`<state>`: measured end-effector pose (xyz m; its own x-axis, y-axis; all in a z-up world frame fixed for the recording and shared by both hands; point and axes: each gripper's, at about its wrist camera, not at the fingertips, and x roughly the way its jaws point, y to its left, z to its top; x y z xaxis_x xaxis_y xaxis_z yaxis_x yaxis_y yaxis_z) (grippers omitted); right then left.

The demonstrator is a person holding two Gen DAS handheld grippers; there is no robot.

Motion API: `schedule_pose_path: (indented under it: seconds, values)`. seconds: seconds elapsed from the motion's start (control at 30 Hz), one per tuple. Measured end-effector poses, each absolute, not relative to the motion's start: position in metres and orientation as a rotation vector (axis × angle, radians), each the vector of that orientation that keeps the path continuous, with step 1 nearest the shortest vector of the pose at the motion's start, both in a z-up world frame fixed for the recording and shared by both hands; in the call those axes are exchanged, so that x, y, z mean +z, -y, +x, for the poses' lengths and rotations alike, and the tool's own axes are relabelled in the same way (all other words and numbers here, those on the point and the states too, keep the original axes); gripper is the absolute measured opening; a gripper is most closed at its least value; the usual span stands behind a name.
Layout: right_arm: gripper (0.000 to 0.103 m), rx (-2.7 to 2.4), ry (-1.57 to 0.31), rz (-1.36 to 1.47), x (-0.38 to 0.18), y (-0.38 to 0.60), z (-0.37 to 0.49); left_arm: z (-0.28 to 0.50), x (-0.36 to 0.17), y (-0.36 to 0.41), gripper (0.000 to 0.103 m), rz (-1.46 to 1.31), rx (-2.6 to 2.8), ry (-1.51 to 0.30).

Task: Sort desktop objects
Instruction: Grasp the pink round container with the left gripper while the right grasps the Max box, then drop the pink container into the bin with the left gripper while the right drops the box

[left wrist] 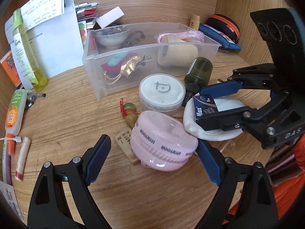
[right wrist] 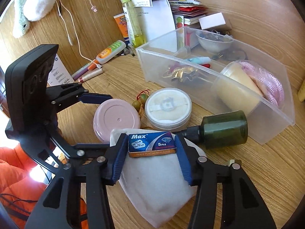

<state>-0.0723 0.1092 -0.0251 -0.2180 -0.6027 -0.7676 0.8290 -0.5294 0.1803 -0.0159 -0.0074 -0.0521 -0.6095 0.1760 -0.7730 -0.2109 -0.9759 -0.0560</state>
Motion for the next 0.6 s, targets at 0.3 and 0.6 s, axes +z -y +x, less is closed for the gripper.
schedule_pose_path:
  seconds: [0.3,0.6]
  values:
    - [0.046,-1.93,-0.266,1.031,-0.022,-0.122,-0.079,-0.017,-0.052,0.009,0.065,-1.261,2.691,-0.074]
    - [0.046,-2.002,-0.191,0.969,-0.002,-0.139,-0.086,-0.016,-0.039,0.03,0.065,-1.237,2.764,0.052]
